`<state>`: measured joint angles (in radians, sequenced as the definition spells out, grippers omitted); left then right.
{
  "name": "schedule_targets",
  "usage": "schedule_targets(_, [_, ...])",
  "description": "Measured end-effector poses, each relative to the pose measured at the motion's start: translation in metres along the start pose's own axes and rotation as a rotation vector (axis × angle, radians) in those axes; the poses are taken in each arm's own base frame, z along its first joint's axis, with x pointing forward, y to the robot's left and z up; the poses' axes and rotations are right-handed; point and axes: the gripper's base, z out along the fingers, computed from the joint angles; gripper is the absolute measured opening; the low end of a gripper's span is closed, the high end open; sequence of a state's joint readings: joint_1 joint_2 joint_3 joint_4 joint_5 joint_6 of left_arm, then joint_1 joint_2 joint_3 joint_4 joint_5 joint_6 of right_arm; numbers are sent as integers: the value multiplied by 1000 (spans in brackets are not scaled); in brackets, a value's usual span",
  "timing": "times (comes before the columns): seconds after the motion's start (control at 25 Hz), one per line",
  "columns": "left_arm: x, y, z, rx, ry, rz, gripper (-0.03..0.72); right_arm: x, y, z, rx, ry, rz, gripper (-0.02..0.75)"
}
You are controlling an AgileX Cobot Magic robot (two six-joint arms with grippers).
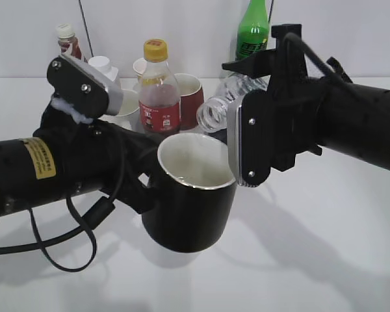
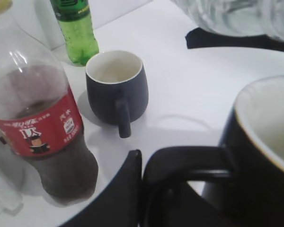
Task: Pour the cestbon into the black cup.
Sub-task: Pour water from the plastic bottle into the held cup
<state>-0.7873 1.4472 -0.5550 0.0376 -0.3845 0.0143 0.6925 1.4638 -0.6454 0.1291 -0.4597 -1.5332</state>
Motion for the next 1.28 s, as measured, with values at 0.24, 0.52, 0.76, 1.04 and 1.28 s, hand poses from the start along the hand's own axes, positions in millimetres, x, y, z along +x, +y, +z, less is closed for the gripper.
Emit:
schedule_targets(0.24, [-1,0,0,-1,-12,-2,43,0,-2,0,25,-1,-78,498])
schedule_targets(0.52, [-2,0,0,-2,-19,-3,43,-1,-8,0,92,-6,-131,498])
schedule_targets(0.76, [-2,0,0,-2,-19,-3,43,-1,-7,0,76,-10,-72,498])
schedule_targets(1.04, [-2,0,0,-2,-19,-3,43,-1,1,0,-10,-7,263,498])
schedule_targets(1.28, [-4,1,0,-16,-40,-11,43,-2,0,-6,-56,1,640,498])
